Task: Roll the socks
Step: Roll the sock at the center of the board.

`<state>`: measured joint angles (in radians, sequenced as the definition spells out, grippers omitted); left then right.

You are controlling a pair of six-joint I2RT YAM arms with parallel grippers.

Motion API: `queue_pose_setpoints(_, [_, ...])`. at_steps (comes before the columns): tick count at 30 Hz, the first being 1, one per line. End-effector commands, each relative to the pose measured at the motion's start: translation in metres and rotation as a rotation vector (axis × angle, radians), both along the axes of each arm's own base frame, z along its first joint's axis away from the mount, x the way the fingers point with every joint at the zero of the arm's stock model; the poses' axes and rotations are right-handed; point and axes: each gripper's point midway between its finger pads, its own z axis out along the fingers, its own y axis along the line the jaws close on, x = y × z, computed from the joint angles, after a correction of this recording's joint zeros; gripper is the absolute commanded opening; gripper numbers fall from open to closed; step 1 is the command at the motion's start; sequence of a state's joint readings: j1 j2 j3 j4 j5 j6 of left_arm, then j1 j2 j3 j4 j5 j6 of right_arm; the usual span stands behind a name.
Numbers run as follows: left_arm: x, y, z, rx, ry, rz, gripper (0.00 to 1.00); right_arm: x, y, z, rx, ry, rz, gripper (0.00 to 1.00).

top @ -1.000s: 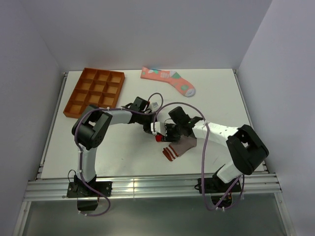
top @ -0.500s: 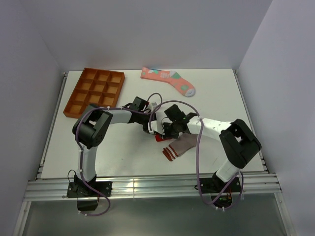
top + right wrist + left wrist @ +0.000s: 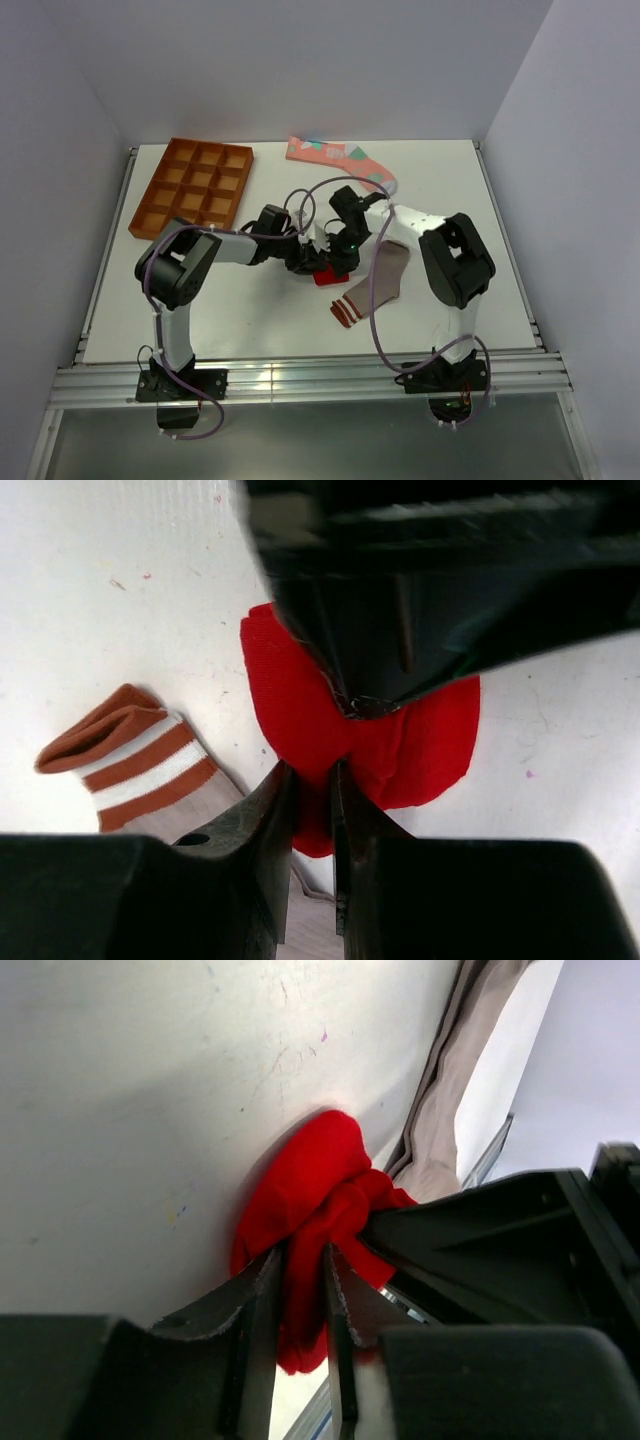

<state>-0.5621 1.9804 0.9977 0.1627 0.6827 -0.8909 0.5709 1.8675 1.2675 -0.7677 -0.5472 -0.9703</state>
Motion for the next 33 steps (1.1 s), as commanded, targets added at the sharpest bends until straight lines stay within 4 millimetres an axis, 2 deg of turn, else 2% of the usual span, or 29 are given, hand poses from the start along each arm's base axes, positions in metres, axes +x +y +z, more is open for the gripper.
queue_pose_setpoints(1, [0.015,0.005,0.007,0.003,-0.076,0.119,0.29,-0.013,-0.005,0.006,0.006,0.186,-0.009,0.15])
queue_pose_setpoints(2, [0.017,0.006,0.012,-0.006,-0.094,0.132,0.32,-0.017,-0.009,0.006,-0.01,0.229,-0.016,0.16])
queue_pose_setpoints(3, [0.02,0.007,0.013,-0.015,-0.117,0.156,0.32,-0.009,-0.01,0.005,-0.008,0.246,-0.027,0.16])
queue_pose_setpoints(5, [0.023,0.006,0.022,-0.044,-0.153,0.177,0.34,-0.01,-0.014,0.006,-0.025,0.303,-0.041,0.16])
queue_pose_setpoints(7, [0.024,0.009,0.023,-0.046,-0.173,0.188,0.34,0.0,-0.015,0.003,-0.025,0.335,-0.063,0.16])
queue_pose_setpoints(9, [0.026,0.012,0.027,-0.043,-0.21,0.206,0.33,0.0,-0.018,0.002,-0.043,0.386,-0.08,0.16])
queue_pose_setpoints(12, [0.03,0.018,0.033,-0.03,-0.277,0.231,0.34,0.008,-0.022,-0.012,-0.084,0.45,-0.118,0.16])
queue_pose_setpoints(17, [0.036,0.024,0.047,-0.02,-0.395,0.238,0.4,0.016,-0.024,-0.019,-0.12,0.463,-0.155,0.16])
queue_pose_setpoints(20, [0.038,0.026,0.049,0.009,-0.476,0.218,0.45,0.018,-0.025,-0.023,-0.136,0.476,-0.171,0.16])
queue_pose_setpoints(26, [0.031,0.014,0.048,0.035,-0.588,0.097,0.51,0.022,-0.027,-0.029,-0.168,0.494,-0.206,0.17])
queue_pose_setpoints(33, [0.01,0.006,0.046,0.012,-0.666,-0.027,0.54,0.024,-0.03,-0.035,-0.191,0.533,-0.234,0.17])
